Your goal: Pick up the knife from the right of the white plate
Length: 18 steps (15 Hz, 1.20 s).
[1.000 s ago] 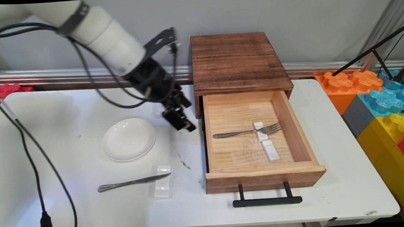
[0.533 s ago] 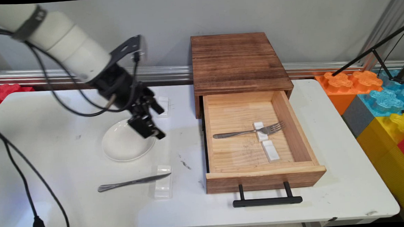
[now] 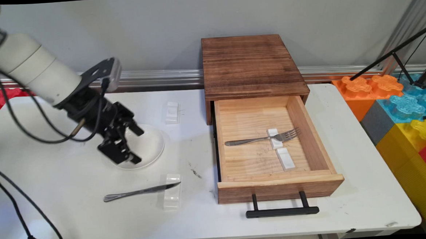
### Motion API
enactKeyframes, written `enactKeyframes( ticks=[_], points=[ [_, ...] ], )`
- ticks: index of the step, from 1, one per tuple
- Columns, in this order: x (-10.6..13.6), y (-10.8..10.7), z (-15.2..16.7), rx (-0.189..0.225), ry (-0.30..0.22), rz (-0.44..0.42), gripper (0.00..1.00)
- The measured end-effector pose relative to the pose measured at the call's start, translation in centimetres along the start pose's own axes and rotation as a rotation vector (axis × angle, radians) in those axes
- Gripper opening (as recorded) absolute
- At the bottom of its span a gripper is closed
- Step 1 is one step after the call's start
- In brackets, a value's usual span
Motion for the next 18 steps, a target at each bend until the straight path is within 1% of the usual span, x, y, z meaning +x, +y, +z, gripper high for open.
enactKeyframes(
  ticks=[4,8,12,18],
  points=[
    [-2.7,0.9,1.1,0.011,-0.035,-0.008,1.00],
    [-4.6,1.8,3.3,0.011,-0.065,-0.012,1.00],
    [-5.7,2.2,5.3,0.003,-0.084,-0.004,1.00],
    [-6.3,2.2,8.3,-0.001,-0.104,0.012,1.00]
  ],
)
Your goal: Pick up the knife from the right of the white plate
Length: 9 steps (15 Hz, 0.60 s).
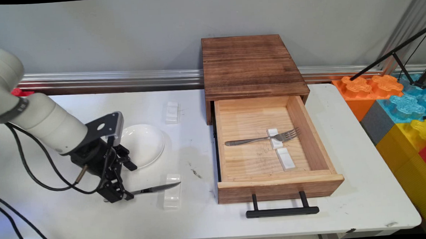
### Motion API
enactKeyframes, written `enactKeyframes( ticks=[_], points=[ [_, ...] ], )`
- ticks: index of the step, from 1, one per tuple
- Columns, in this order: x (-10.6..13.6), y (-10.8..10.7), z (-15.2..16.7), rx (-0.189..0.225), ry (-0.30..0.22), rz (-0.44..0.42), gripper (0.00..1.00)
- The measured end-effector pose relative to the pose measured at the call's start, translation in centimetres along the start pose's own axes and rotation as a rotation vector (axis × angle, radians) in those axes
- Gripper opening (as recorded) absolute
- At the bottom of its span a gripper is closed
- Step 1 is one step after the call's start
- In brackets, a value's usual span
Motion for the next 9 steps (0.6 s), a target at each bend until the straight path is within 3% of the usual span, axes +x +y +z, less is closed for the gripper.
enactKeyframes(
  ticks=[9],
  points=[
    [-0.1,-0.2,3.0,-0.007,-0.022,0.038,1.00]
  ],
)
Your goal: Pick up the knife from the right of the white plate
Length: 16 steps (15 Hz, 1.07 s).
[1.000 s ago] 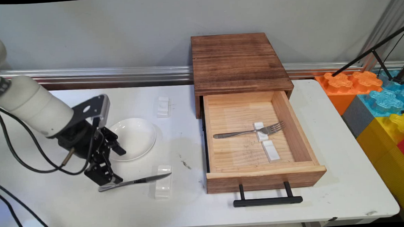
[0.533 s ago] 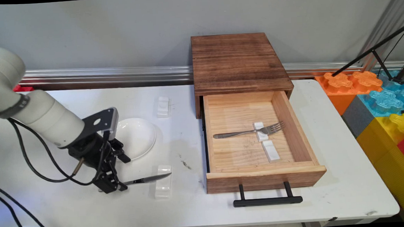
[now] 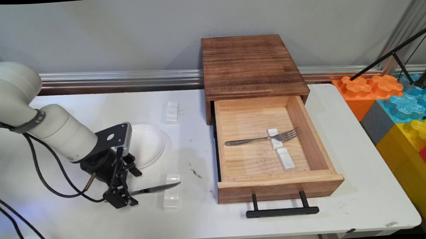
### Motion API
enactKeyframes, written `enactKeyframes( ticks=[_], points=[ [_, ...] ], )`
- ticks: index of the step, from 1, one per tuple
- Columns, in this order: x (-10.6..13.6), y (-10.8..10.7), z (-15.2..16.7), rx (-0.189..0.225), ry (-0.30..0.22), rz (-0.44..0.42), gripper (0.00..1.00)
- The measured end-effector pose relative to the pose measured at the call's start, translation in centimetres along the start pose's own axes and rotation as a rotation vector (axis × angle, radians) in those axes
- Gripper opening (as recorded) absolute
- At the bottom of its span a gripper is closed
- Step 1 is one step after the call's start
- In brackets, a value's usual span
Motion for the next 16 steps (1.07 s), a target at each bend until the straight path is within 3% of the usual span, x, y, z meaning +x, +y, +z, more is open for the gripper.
enactKeyframes(
  ticks=[14,15,16],
  points=[
    [0.2,-0.5,1.2,0.003,-0.009,0.030,1.00],
    [0.2,-0.5,1.2,0.003,-0.010,0.030,0.00],
    [0.2,-0.6,1.2,0.003,-0.013,0.030,0.00]
  ],
)
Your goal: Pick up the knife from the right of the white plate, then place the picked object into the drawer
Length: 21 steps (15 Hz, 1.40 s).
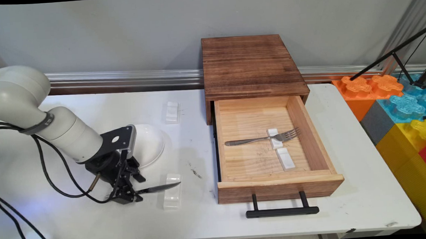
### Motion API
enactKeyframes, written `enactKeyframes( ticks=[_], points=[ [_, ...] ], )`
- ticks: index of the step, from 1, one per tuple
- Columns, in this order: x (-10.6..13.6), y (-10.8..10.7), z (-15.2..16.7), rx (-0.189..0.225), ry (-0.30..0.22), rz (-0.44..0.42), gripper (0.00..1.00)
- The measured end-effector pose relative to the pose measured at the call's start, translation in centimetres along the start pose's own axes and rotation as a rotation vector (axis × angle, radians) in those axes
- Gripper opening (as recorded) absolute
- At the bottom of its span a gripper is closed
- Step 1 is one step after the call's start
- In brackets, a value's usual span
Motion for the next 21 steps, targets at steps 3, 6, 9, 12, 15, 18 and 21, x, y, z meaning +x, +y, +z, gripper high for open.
enactKeyframes(
  ticks=[3,6,9,12,15,18,21],
  points=[
    [-0.1,0.0,0.0,-0.003,-0.006,-0.001,0.00],
    [-0.2,0.1,-0.1,-0.007,-0.011,-0.004,0.00],
    [-0.2,0.2,-0.2,-0.011,-0.012,-0.008,0.00],
    [0.0,0.2,-0.6,-0.014,-0.008,-0.013,0.00],
    [0.5,0.3,-1.5,-0.021,0.001,-0.020,0.00],
    [1.4,0.2,-2.8,-0.027,0.011,-0.027,0.00],
    [2.3,0.2,-4.2,-0.032,0.019,-0.035,0.00]
  ],
)
